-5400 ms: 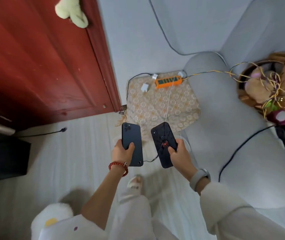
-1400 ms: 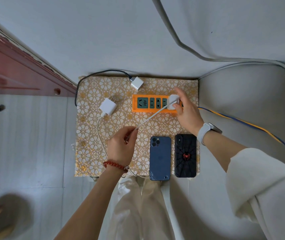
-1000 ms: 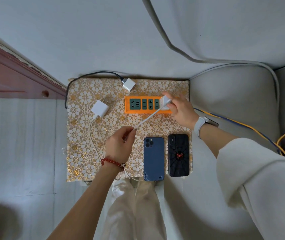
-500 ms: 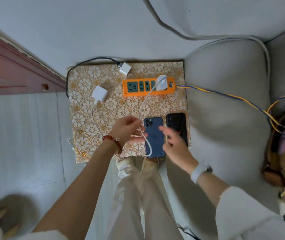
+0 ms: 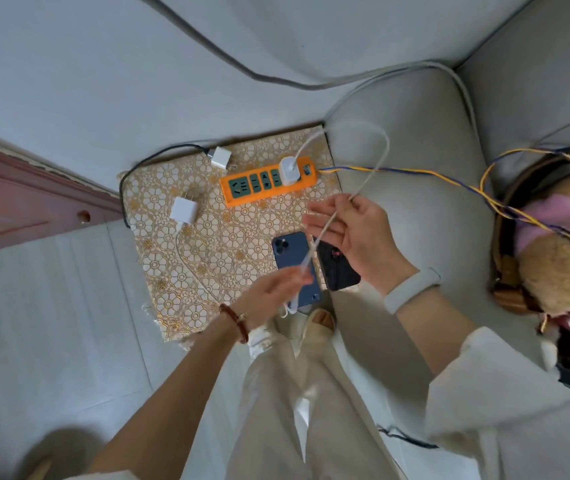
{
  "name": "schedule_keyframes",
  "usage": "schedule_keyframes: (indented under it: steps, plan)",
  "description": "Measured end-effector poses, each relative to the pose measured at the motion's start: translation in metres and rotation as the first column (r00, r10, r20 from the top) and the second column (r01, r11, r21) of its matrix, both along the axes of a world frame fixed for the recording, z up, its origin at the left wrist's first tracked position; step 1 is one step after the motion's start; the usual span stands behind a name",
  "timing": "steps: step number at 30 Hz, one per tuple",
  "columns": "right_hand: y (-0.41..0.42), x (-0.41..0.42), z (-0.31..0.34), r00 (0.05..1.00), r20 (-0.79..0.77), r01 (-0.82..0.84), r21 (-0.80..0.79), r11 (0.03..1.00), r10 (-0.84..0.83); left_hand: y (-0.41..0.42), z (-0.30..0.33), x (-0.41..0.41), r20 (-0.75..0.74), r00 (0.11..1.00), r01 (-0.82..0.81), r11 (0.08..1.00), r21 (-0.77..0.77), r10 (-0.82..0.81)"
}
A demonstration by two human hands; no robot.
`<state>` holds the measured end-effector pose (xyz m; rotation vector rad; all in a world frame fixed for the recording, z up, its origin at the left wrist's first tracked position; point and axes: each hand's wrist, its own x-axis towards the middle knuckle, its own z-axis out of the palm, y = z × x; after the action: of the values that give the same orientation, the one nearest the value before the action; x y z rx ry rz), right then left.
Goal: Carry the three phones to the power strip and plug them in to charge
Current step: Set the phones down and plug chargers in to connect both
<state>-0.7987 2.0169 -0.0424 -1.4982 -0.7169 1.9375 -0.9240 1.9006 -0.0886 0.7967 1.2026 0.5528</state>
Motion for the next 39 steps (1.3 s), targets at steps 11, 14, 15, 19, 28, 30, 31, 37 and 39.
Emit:
schedule_keyframes:
  steps: [11,14,15,19,28,30,31,37,39]
  plan:
    - [-0.075,-0.004,-0.024,0.713,0.185,-0.676,-0.075,0.733,0.676,0.016,0.031,-0.048,0.317,0.377,-0.729,0.490,-0.478,0.870]
    - [-0.081,0.010,-0.018,0.548,0.357,-0.800,-0.040,0.599,0.756,0.012,0.028,-0.062,0.200,0.288,-0.809,0.350,-0.473,0.937]
    - [-0.080,0.020,-0.016,0.484,0.422,-0.834,-0.042,0.550,0.766,0.010,0.025,-0.065,0.160,0.251,-0.833,0.297,-0.467,0.955]
    - [-0.065,0.058,-0.006,0.494,0.512,-0.777,-0.104,0.621,0.703,-0.003,0.014,-0.069,0.038,0.226,-0.860,0.218,-0.461,0.973]
    - [-0.028,0.006,0.041,0.991,-0.031,-0.128,-0.061,0.990,0.127,-0.036,0.039,0.025,0.052,0.926,-0.366,0.923,-0.120,0.374]
    - [-0.022,-0.001,0.044,0.995,-0.039,-0.090,-0.016,0.996,0.090,-0.034,0.048,0.036,0.006,0.958,-0.288,0.958,-0.008,0.288]
    - [-0.022,0.001,0.042,0.994,-0.012,-0.104,0.008,0.995,0.104,-0.031,0.054,0.036,-0.014,0.941,-0.337,0.941,-0.003,0.337]
    - [-0.064,0.042,0.020,0.692,0.174,-0.689,-0.130,0.713,0.700,-0.025,0.067,0.007,0.186,0.617,-0.742,0.644,-0.186,0.764]
    - [-0.081,0.052,0.022,0.535,0.112,-0.827,-0.135,0.546,0.837,-0.025,0.065,0.002,0.162,0.546,-0.801,0.569,-0.188,0.822]
